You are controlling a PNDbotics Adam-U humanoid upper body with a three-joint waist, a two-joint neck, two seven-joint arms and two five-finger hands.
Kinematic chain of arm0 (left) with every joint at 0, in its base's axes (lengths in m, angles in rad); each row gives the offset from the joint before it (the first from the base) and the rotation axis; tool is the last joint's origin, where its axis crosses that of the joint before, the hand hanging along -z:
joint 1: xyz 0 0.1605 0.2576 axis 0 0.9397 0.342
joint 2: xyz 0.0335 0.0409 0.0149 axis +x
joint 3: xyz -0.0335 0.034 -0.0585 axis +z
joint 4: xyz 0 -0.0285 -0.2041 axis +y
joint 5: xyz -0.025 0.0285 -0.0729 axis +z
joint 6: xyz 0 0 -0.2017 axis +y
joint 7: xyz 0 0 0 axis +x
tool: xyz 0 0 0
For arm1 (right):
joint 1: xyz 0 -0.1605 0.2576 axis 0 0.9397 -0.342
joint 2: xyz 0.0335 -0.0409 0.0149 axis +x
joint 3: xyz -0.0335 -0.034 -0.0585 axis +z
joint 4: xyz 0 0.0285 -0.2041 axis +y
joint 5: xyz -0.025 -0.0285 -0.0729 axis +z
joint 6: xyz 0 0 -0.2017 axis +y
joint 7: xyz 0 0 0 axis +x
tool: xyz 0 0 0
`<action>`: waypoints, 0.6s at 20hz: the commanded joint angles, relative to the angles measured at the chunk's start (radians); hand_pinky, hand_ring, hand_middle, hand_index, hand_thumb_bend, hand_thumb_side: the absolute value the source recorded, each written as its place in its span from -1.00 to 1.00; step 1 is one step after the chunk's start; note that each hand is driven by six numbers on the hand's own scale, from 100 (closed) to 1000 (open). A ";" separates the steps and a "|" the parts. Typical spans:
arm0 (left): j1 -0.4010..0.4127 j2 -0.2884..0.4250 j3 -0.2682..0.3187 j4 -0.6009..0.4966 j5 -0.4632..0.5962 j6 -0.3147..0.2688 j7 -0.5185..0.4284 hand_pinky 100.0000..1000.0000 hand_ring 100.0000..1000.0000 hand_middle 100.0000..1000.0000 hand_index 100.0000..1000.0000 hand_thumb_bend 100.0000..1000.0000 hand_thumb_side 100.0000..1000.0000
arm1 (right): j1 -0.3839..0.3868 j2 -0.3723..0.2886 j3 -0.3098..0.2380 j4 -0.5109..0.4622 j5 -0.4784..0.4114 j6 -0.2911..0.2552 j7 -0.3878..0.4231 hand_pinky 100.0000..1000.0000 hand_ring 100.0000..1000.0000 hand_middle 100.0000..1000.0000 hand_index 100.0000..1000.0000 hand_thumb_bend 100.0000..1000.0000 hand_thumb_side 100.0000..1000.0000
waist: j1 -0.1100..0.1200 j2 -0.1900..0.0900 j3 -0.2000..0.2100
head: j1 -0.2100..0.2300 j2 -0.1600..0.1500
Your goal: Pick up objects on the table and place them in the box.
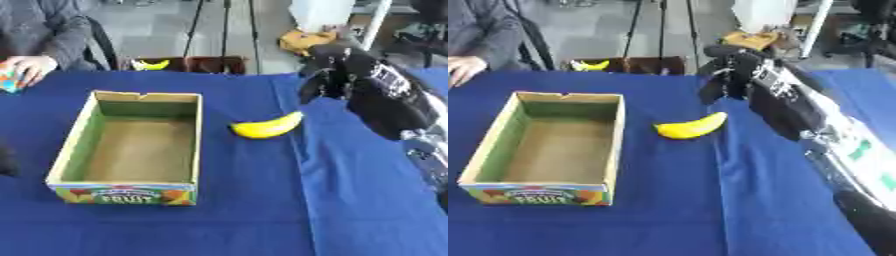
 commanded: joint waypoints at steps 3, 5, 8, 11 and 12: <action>-0.013 0.026 0.008 -0.016 0.008 0.000 0.005 0.06 0.04 0.08 0.45 -0.90 1.00 | -0.009 -0.019 -0.008 -0.013 -0.004 -0.003 0.005 0.26 0.25 0.35 0.77 -1.00 0.45 | -0.001 -0.018 0.002 | 0.001 -0.006; -0.013 0.026 0.008 -0.016 0.008 0.000 0.006 0.06 0.04 0.08 0.45 -0.90 1.00 | -0.010 -0.021 -0.008 -0.012 -0.002 -0.003 0.006 0.26 0.25 0.35 0.77 -1.00 0.45 | -0.001 -0.018 0.002 | 0.001 -0.007; -0.013 0.026 0.008 -0.016 0.008 0.000 0.006 0.06 0.04 0.08 0.45 -0.90 1.00 | -0.010 -0.021 -0.008 -0.010 0.000 -0.004 0.006 0.26 0.25 0.35 0.77 -1.00 0.45 | -0.001 -0.018 0.003 | 0.001 -0.007; -0.013 0.027 0.006 -0.016 0.008 0.000 0.005 0.06 0.04 0.08 0.45 -0.90 1.00 | -0.020 -0.035 -0.004 0.016 0.023 0.004 0.016 0.26 0.24 0.34 0.77 -1.00 0.47 | -0.002 -0.017 0.005 | -0.002 -0.003; -0.012 0.027 0.006 -0.016 0.008 0.000 0.004 0.06 0.04 0.08 0.45 -0.90 1.00 | -0.029 -0.041 -0.002 0.031 0.037 0.006 0.024 0.26 0.24 0.34 0.77 -1.00 0.48 | -0.002 -0.017 0.006 | -0.003 -0.002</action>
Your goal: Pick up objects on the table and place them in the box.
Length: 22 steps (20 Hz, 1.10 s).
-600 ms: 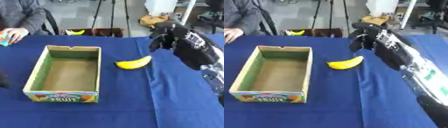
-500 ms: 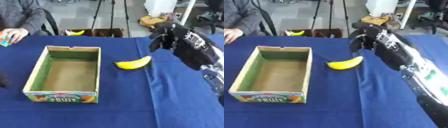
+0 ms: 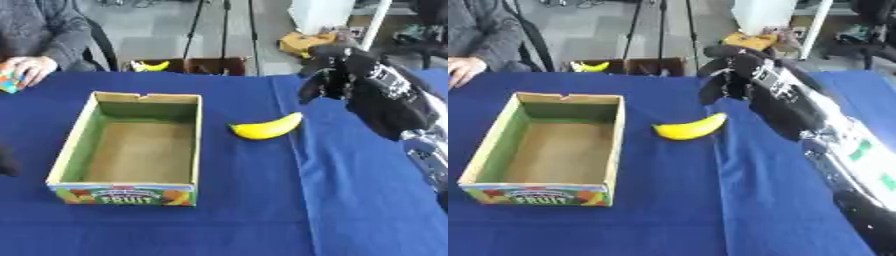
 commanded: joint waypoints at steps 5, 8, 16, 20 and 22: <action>-0.010 0.033 0.000 -0.015 0.000 -0.005 -0.005 0.05 0.04 0.08 0.45 -0.90 1.00 | -0.099 -0.076 0.010 0.126 0.102 0.015 0.081 0.29 0.25 0.35 0.76 -1.00 0.27 | -0.005 -0.015 0.012 | -0.012 0.004; -0.011 0.034 -0.005 -0.013 -0.002 -0.006 -0.010 0.05 0.04 0.08 0.45 -0.91 1.00 | -0.151 -0.090 0.019 0.204 0.151 0.019 0.129 0.30 0.26 0.36 0.75 -1.00 0.16 | -0.008 -0.012 0.018 | -0.018 0.006; -0.019 0.039 -0.018 -0.013 -0.005 -0.014 -0.025 0.05 0.04 0.08 0.45 -0.92 1.00 | -0.255 -0.117 0.064 0.412 0.283 -0.017 0.254 0.39 0.38 0.42 0.71 -1.00 -0.47 | -0.011 0.005 0.047 | -0.042 0.004; -0.022 0.039 -0.022 -0.014 -0.006 -0.017 -0.030 0.05 0.04 0.09 0.45 -0.92 1.00 | -0.285 -0.130 0.073 0.495 0.344 -0.062 0.273 0.45 0.46 0.48 0.72 -1.00 -0.73 | -0.010 0.012 0.060 | -0.049 0.001; -0.022 0.039 -0.024 -0.014 -0.006 -0.019 -0.032 0.05 0.04 0.09 0.45 -0.92 1.00 | -0.297 -0.137 0.073 0.521 0.374 -0.089 0.271 0.50 0.54 0.53 0.73 -1.00 -0.75 | -0.009 0.014 0.064 | -0.051 -0.001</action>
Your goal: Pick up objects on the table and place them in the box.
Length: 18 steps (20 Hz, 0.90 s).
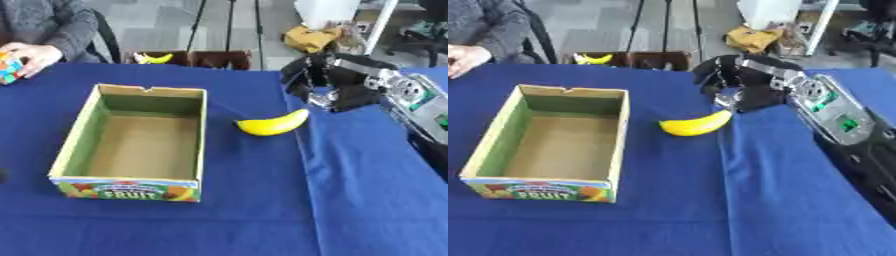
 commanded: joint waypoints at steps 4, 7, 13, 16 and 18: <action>-0.011 0.020 -0.006 -0.014 -0.006 -0.006 -0.009 0.05 0.04 0.09 0.45 -0.92 1.00 | -0.045 -0.054 -0.002 0.064 0.102 -0.077 0.006 0.65 0.74 0.67 0.78 -1.00 -0.70 | 0.008 -0.007 0.006 | -0.008 -0.001; -0.012 0.017 -0.009 -0.014 -0.007 -0.009 -0.012 0.05 0.05 0.09 0.45 -0.93 1.00 | -0.055 -0.053 0.005 0.085 0.151 -0.095 0.021 0.67 0.76 0.68 0.79 -1.00 -0.66 | 0.012 -0.002 0.009 | -0.012 0.000; -0.015 0.012 -0.011 -0.014 -0.008 -0.014 -0.016 0.05 0.05 0.09 0.45 -0.93 1.00 | -0.066 -0.036 0.011 0.112 0.250 -0.128 0.025 0.74 0.84 0.72 0.80 -1.00 -0.62 | 0.018 0.007 0.020 | -0.020 -0.003; -0.017 0.010 -0.013 -0.015 -0.008 -0.015 -0.018 0.06 0.05 0.09 0.45 -0.93 1.00 | -0.072 -0.028 0.011 0.115 0.300 -0.150 0.012 0.76 0.86 0.73 0.80 -1.00 -0.59 | 0.021 0.013 0.026 | -0.024 -0.007; -0.018 0.008 -0.013 -0.015 -0.008 -0.016 -0.019 0.06 0.05 0.09 0.45 -0.93 1.00 | -0.076 -0.023 0.013 0.114 0.334 -0.165 0.009 0.77 0.86 0.74 0.79 -1.00 -0.56 | 0.022 0.015 0.029 | -0.027 -0.009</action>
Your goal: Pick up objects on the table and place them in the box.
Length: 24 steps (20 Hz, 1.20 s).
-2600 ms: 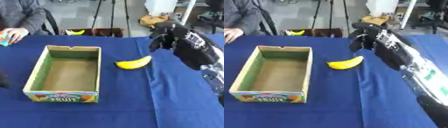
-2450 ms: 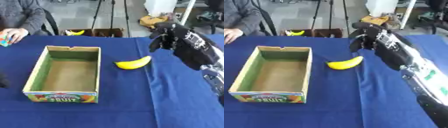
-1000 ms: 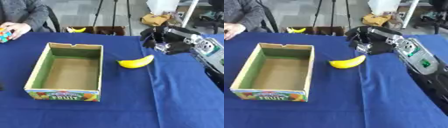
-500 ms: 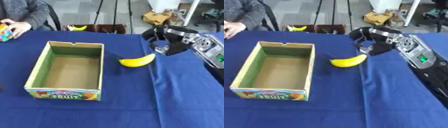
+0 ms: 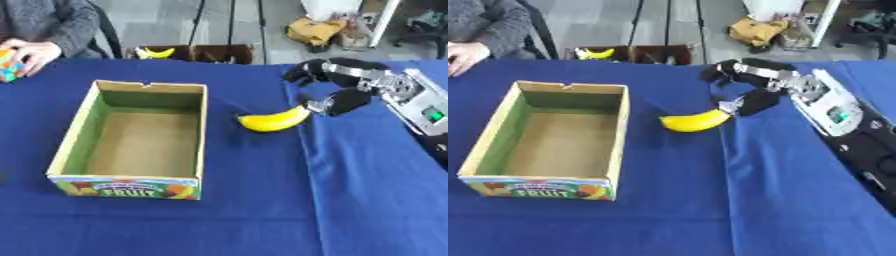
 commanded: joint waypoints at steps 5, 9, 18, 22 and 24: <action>-0.014 0.006 -0.002 -0.015 0.000 -0.003 -0.006 0.06 0.05 0.09 0.45 -0.93 1.00 | -0.028 -0.004 -0.002 -0.005 0.124 -0.046 -0.008 0.78 0.88 0.75 0.80 -1.00 -0.53 | 0.005 -0.008 0.006 | -0.011 -0.011; -0.016 0.003 -0.003 -0.015 0.000 -0.004 -0.007 0.06 0.05 0.09 0.45 -0.93 1.00 | -0.032 0.017 0.005 0.002 0.192 -0.053 -0.024 0.78 0.88 0.74 0.80 -1.00 -0.52 | 0.006 -0.005 0.009 | -0.014 -0.012; -0.019 -0.005 -0.008 -0.016 0.001 -0.005 -0.015 0.06 0.05 0.10 0.46 -0.93 1.00 | -0.047 0.072 0.035 0.078 0.348 -0.065 -0.066 0.76 0.85 0.73 0.80 -1.00 -0.48 | 0.011 0.004 0.020 | -0.023 -0.016; -0.018 -0.008 -0.008 -0.018 0.001 -0.005 -0.015 0.06 0.05 0.10 0.46 -0.94 1.00 | -0.044 0.088 0.036 0.106 0.419 -0.074 -0.091 0.76 0.84 0.72 0.79 -1.00 -0.49 | 0.015 0.007 0.021 | -0.023 -0.018; -0.017 -0.010 -0.008 -0.018 0.000 -0.006 -0.015 0.06 0.05 0.10 0.46 -0.94 1.00 | -0.042 0.096 0.036 0.115 0.454 -0.079 -0.102 0.76 0.84 0.72 0.79 -1.00 -0.49 | 0.017 0.008 0.021 | -0.025 -0.017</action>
